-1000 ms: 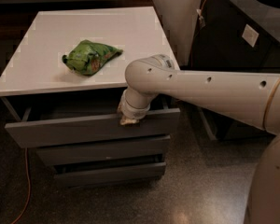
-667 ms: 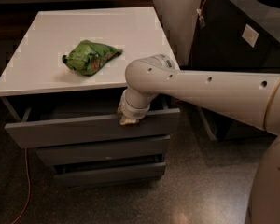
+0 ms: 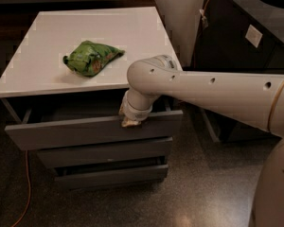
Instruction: Open top drawer
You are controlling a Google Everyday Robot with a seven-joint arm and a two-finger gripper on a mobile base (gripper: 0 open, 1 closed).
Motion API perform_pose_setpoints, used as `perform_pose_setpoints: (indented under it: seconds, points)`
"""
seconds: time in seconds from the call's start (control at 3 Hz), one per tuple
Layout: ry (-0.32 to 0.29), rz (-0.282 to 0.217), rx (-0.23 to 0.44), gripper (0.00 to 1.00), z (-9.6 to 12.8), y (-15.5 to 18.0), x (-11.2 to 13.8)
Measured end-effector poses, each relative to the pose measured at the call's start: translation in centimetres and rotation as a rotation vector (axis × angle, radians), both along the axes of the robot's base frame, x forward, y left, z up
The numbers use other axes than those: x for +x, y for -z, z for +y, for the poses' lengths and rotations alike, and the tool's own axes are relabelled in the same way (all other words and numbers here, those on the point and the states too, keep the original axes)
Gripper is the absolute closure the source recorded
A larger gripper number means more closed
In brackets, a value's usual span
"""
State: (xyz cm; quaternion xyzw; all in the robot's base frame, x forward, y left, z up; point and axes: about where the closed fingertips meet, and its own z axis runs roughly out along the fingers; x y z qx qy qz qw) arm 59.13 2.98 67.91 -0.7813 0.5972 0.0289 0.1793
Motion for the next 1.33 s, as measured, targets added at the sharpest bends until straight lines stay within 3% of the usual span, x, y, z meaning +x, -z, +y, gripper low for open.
perform_pose_setpoints:
  seconds: [0.67,1.33]
  points:
    - [0.000,0.000,0.000,1.00,0.00,-0.05,-0.01]
    - [0.000,0.000,0.000,0.55,0.00,-0.08,-0.02]
